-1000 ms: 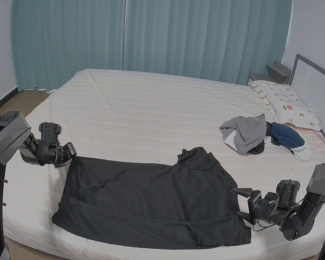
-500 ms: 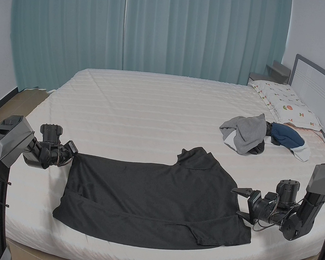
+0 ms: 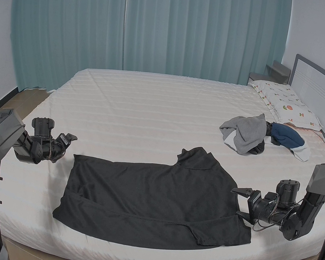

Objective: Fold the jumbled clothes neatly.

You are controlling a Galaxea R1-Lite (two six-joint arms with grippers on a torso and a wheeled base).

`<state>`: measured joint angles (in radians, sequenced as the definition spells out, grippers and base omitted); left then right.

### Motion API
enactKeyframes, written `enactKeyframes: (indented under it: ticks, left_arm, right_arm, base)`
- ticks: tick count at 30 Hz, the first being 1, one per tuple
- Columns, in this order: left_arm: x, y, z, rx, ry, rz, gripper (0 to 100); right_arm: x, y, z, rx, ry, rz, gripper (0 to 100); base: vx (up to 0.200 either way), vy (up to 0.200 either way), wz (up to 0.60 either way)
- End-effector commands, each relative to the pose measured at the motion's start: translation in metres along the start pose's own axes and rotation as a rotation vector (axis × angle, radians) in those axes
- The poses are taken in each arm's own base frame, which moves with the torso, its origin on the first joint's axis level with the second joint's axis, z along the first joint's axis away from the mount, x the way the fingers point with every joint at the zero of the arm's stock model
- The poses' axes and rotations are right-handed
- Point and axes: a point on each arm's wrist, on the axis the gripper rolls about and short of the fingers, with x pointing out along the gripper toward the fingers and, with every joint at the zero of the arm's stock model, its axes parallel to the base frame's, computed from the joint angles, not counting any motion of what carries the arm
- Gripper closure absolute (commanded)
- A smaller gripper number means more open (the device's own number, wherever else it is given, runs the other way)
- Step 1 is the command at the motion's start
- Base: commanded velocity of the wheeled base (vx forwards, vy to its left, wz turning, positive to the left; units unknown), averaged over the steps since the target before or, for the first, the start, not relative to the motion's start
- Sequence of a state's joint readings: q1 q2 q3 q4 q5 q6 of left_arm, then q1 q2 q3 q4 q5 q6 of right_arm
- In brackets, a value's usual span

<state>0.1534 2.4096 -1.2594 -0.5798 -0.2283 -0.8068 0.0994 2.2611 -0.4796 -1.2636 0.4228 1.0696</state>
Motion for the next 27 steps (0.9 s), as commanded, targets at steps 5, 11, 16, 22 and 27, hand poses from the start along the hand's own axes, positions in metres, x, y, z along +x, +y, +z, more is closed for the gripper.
enactKeyframes:
  ticks: [5, 11, 16, 22, 27]
  left_arm:
    - [-0.101, 0.004, -0.048, 0.167, 0.266, -0.073, 0]
    - [-0.111, 0.030, -0.075, 0.347, 0.345, -0.055, 0]
    - [-0.112, 0.037, -0.084, 0.416, 0.293, -0.139, 0]
    - [-0.107, 0.051, -0.096, 0.503, 0.245, -0.233, 0]
    - [-0.106, 0.063, -0.103, 0.580, 0.273, -0.274, 0]
  right_arm:
    - [0.000, 0.000, -0.001, -0.001, 0.004, -0.001, 0]
    - [0.000, 0.000, -0.002, 0.000, 0.005, -0.002, 0]
    - [0.000, 0.000, -0.002, -0.002, 0.005, -0.002, 0]
    - [0.000, -0.001, -0.002, -0.001, 0.006, -0.003, 0]
    - [0.000, -0.001, -0.002, -0.001, 0.006, -0.003, 0]
  base:
    - [0.000, 0.000, 0.00]
    - [0.000, 0.000, 0.00]
    - [0.000, 0.000, 0.00]
    - [0.000, 0.000, 0.00]
    - [0.000, 0.000, 0.00]
